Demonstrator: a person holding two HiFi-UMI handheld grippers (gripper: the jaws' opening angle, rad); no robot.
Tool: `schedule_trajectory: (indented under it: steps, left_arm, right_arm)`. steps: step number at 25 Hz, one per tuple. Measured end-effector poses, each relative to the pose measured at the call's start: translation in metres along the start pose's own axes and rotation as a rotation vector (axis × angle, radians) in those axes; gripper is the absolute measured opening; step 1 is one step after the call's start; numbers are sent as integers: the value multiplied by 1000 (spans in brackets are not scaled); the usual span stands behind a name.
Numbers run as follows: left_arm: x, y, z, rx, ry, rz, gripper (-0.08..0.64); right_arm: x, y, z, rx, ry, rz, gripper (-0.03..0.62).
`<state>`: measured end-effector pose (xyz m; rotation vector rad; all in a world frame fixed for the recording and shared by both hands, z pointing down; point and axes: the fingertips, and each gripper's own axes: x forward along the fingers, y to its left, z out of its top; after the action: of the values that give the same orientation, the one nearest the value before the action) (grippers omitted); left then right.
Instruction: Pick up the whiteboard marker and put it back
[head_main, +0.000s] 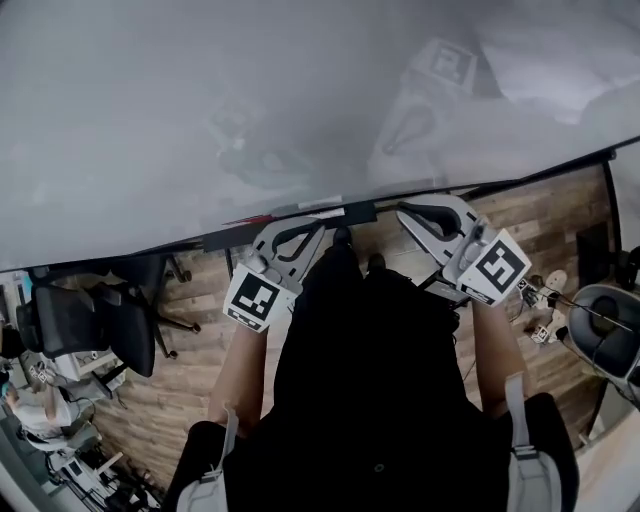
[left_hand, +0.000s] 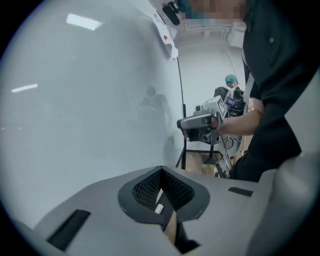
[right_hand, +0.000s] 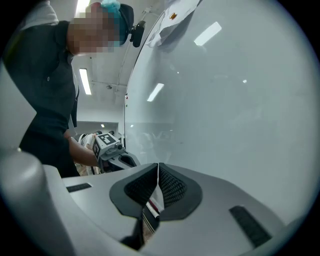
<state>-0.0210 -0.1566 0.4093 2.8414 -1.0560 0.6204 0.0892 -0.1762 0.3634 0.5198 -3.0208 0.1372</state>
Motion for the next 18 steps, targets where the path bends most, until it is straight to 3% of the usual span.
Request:
schedule_trajectory:
  steps: [5,10,18]
  left_arm:
    - [-32,7,45,-108,-212,32,12]
    - [-54,5,54,-132,-260,48,11]
    - [-76,-15,58,-185,-341,-79,12]
  right_arm:
    - [-2,6,18,-7,-23,38,20]
    - [3,25,25,-47,-10,117,20]
    - [16,56,32,-53,-17,168,20]
